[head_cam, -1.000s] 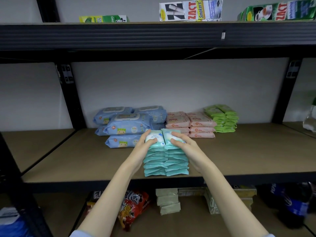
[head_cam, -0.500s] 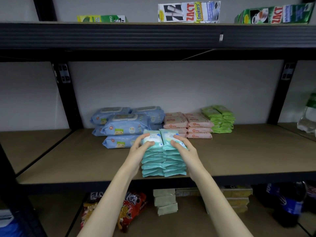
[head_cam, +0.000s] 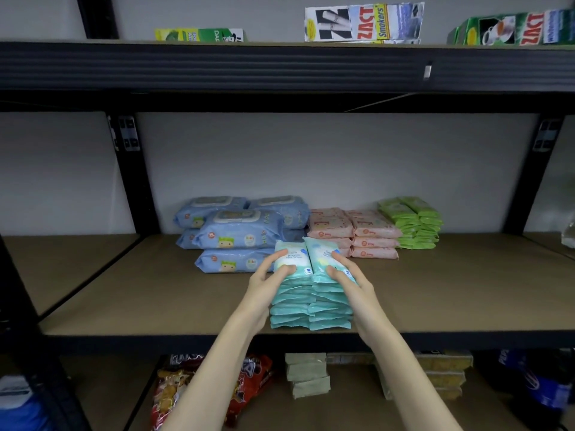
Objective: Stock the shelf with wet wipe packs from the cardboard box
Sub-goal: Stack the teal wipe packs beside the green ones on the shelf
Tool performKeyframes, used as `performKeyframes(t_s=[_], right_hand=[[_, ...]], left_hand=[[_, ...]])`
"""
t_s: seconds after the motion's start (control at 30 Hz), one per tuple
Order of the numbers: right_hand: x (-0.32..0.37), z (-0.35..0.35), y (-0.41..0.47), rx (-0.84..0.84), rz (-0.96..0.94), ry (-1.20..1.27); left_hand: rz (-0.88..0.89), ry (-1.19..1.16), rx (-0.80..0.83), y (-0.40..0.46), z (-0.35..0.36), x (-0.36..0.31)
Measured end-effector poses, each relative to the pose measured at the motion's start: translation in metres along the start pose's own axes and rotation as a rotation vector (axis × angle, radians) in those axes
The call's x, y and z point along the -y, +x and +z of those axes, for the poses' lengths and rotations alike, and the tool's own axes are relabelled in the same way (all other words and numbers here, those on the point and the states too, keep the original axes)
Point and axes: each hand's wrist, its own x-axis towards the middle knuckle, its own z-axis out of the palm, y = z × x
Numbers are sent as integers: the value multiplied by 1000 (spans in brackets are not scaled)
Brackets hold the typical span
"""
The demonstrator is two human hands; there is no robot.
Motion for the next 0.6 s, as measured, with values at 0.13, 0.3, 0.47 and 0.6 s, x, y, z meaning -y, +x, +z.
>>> performKeyframes(t_s=[0.13,0.3,0.47,0.6], right_hand=[[-4,-6,4,-6,-14,30],[-4,-38,14,-38,-29,65],[4,-106,28,-87,-49,54],[11,-172,41,-149,-45,56]], left_hand=[[-4,-9,16,4,6,1],[-2,22,52,23,36,9],[-4,-11,98,52,103,27],[-13,-54,156,73,171,41]])
